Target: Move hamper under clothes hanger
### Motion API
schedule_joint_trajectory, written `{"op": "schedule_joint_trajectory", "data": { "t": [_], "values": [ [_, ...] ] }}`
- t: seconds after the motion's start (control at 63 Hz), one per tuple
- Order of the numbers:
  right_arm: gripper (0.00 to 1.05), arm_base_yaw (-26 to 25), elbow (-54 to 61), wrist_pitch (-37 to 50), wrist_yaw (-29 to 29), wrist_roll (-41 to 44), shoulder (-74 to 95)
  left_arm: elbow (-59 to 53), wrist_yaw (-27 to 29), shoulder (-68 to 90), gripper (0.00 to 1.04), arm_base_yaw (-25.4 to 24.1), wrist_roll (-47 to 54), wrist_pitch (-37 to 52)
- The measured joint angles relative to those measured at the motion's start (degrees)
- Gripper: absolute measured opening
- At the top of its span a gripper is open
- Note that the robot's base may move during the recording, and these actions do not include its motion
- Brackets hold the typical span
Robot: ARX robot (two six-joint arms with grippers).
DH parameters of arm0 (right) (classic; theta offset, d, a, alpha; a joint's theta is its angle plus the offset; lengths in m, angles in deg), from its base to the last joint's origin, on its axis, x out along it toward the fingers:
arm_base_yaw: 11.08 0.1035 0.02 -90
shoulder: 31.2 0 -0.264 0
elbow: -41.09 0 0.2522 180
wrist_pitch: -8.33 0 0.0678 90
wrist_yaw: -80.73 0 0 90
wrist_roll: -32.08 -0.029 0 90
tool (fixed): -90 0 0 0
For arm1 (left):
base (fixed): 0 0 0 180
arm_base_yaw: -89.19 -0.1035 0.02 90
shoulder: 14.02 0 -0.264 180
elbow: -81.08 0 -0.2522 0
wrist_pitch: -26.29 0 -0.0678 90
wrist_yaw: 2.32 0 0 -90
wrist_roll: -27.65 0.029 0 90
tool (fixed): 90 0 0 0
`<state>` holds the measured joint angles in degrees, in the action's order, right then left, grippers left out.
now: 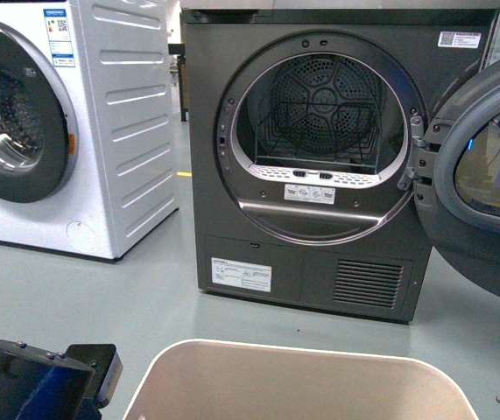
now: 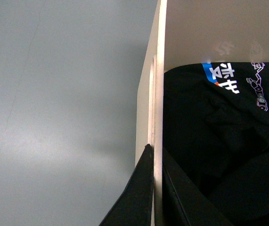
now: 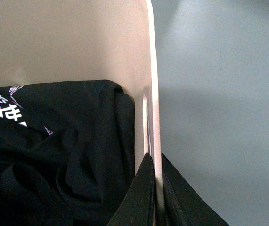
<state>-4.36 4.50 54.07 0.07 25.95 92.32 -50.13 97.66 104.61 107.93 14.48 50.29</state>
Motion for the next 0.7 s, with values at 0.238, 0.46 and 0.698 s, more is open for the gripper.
{"op": "schedule_joint_trajectory", "data": {
  "t": [0.238,0.46,0.698],
  "values": [
    [0.03,0.0,-0.9,1.1,0.0,-0.7,2.4,0.0,0.1,1.2,0.04,-0.3,0.1,0.8],
    [0.03,0.3,-1.3,2.0,0.0,-0.8,4.3,0.2,0.2,3.1,0.04,-0.5,0.1,1.5],
    [0.03,0.5,-1.8,2.8,0.0,-1.1,6.1,0.6,0.2,4.0,0.04,-1.2,0.4,2.0]
  ]
}}
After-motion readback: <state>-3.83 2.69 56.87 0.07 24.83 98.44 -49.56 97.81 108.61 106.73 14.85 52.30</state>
